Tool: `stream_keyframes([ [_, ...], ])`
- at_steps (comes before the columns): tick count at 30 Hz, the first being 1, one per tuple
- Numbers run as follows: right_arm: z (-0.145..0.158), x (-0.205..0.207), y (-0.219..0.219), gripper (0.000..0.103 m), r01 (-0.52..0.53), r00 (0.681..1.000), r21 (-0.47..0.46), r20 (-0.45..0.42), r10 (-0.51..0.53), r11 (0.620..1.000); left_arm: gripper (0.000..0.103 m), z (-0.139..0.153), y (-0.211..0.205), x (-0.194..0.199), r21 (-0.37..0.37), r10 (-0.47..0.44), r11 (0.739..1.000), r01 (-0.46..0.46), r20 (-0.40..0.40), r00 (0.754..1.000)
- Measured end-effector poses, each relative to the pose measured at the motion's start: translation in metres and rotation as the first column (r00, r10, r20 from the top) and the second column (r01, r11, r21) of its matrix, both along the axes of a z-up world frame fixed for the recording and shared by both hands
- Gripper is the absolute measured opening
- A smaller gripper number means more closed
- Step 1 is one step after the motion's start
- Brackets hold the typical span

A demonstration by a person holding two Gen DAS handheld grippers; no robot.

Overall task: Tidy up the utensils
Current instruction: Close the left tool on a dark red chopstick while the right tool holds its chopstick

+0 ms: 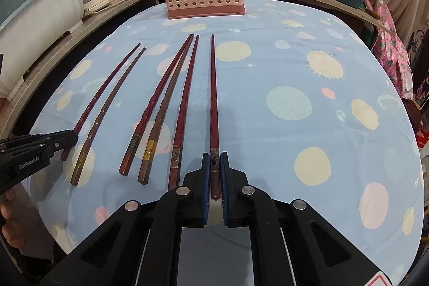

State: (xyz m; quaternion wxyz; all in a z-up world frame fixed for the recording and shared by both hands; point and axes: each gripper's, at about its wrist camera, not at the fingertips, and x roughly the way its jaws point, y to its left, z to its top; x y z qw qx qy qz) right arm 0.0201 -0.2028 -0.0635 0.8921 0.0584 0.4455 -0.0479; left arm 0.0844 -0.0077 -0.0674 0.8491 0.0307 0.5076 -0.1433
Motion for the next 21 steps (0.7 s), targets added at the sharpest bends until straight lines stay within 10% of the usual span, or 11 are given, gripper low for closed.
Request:
stream_keyframes([
  [21,0.072,-0.009,-0.022,0.007,0.036,0.990,0.069,0.136,-0.045,0.997,0.007,0.075,0.017,0.000,-0.084,0.043,0.996,-0.034,0.107,0.993],
])
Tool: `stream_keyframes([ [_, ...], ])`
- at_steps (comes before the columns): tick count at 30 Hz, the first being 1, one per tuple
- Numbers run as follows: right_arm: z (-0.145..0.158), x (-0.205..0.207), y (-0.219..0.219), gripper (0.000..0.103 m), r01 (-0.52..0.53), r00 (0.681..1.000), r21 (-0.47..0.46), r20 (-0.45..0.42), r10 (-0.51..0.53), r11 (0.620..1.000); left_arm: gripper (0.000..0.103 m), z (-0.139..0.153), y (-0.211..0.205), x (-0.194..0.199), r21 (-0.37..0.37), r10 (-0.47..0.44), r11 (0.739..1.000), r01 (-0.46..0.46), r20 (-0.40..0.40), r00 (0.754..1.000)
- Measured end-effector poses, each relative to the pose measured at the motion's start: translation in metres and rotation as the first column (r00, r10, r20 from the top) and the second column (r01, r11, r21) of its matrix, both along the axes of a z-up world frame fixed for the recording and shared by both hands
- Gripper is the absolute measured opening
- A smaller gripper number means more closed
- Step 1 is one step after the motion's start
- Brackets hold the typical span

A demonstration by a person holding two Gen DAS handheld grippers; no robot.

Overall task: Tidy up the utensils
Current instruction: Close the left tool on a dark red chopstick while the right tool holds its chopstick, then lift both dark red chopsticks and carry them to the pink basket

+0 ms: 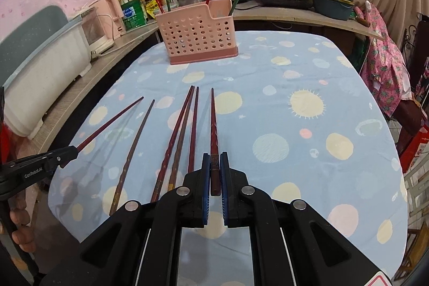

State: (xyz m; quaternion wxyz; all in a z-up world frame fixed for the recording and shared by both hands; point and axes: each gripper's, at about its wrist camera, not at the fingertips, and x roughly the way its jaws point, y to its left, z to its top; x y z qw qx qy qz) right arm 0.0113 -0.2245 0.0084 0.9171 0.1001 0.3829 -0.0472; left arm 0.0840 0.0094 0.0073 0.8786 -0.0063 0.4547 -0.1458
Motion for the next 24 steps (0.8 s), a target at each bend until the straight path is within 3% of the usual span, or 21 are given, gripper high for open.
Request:
stream_keyframes([
  [15,0.091,0.027,-0.040,0.007,0.047,0.981,0.025,0.185,-0.051,0.999,0.007,0.098,0.000,0.044,-0.081,0.037,0.996,-0.024,0.165,0.986],
  [24,0.135,0.059,-0.049,0.007,0.044,0.966,0.012,0.256,-0.046,0.999,0.007,0.148,-0.010,0.086,-0.093,0.054,0.995,-0.032,0.239,0.969],
])
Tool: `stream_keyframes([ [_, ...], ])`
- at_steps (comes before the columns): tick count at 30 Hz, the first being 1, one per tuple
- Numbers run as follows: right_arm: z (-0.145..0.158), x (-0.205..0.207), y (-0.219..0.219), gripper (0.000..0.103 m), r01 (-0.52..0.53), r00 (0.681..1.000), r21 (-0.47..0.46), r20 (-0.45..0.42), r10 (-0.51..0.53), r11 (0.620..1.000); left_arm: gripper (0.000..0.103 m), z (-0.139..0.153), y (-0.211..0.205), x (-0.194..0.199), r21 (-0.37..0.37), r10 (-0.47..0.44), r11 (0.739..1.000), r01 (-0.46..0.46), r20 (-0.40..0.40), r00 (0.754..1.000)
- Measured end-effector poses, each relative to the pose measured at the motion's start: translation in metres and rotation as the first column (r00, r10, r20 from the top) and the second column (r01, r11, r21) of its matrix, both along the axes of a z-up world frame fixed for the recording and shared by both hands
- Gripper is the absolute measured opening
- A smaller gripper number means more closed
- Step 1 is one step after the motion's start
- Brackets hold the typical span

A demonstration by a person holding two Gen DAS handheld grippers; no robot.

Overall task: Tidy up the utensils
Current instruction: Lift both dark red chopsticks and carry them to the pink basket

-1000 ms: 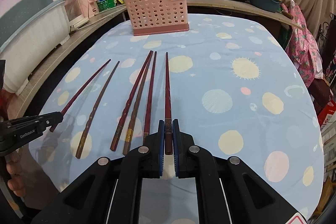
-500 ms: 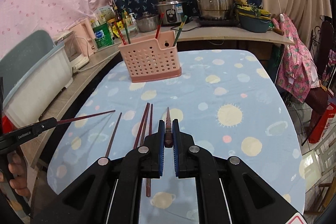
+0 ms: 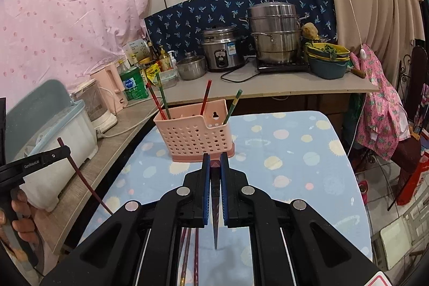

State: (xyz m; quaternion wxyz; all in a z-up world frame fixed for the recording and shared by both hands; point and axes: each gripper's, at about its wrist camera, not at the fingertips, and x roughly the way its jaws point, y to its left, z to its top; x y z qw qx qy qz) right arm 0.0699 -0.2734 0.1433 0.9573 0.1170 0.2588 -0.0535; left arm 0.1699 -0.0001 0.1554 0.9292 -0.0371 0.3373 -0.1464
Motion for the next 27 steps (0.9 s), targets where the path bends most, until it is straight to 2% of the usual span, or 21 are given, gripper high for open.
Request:
stream_keyframes([
  [7,0.048,0.031,-0.011,0.007,-0.023,0.994,0.042,0.104,0.018,0.999,0.007,0.049,-0.013,0.034,-0.030,0.006,1.000,-0.004,0.075,0.997],
  [16,0.109,0.108,-0.017,0.007,-0.040,0.970,0.082,0.243,0.019,0.996,0.007,0.115,-0.046,0.090,-0.082,0.024,0.997,-0.005,0.224,0.974],
  [21,0.118,0.154,-0.022,0.007,-0.037,0.964,0.094,0.265,0.010,0.995,0.007,0.118,-0.065,0.130,-0.092,0.042,0.996,-0.021,0.239,0.970],
  [27,0.104,0.205,-0.027,0.007,-0.019,0.972,0.082,0.234,0.000,0.996,0.007,0.093,-0.085,0.170,-0.086,0.040,0.996,-0.023,0.201,0.979],
])
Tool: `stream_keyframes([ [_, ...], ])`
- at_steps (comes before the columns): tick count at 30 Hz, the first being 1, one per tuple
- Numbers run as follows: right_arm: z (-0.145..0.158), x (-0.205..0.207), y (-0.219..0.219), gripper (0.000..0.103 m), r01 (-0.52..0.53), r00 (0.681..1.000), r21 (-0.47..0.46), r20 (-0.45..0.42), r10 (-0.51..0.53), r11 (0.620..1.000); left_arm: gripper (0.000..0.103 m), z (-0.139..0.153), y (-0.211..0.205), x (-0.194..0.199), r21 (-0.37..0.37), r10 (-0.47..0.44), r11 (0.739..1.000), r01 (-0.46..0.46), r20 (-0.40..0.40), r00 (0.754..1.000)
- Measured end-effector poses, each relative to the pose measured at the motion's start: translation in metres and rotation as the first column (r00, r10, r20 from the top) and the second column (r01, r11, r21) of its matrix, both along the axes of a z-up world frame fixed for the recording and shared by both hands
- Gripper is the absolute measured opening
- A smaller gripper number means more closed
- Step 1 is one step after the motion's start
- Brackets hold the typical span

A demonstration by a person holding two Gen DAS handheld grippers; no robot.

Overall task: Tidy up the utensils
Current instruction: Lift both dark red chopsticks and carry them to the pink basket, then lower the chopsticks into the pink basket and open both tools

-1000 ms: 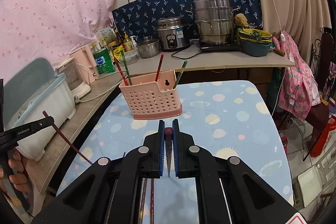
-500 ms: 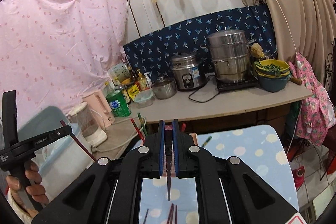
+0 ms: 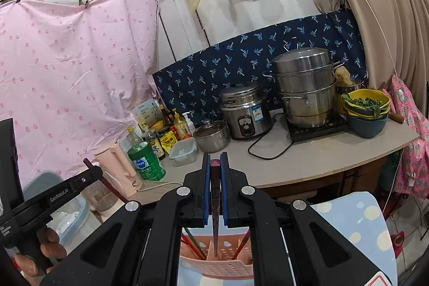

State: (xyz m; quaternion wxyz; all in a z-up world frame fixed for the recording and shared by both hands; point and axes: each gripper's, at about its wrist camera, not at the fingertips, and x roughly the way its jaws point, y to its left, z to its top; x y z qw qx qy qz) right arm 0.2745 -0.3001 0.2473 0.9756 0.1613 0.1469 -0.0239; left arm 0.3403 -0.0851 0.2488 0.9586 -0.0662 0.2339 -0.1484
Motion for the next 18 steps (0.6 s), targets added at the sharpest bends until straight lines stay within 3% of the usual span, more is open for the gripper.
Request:
stream_keyframes([
  [10,-0.060,0.037,-0.007,0.007,-0.002,0.993,0.006,-0.119,0.003,1.000,0.007,-0.058,-0.010,0.034,0.000,-0.024,1.000,0.024,-0.123,0.992],
  [15,-0.073,0.043,-0.008,0.009,-0.015,0.988,0.019,-0.152,0.017,1.000,0.008,-0.071,-0.008,0.039,0.012,-0.002,1.000,0.004,-0.153,0.988],
  [18,-0.073,0.040,-0.009,0.010,-0.015,0.989,0.025,-0.144,0.018,1.000,0.017,-0.073,-0.005,0.037,0.028,0.015,1.000,-0.011,-0.161,0.987],
])
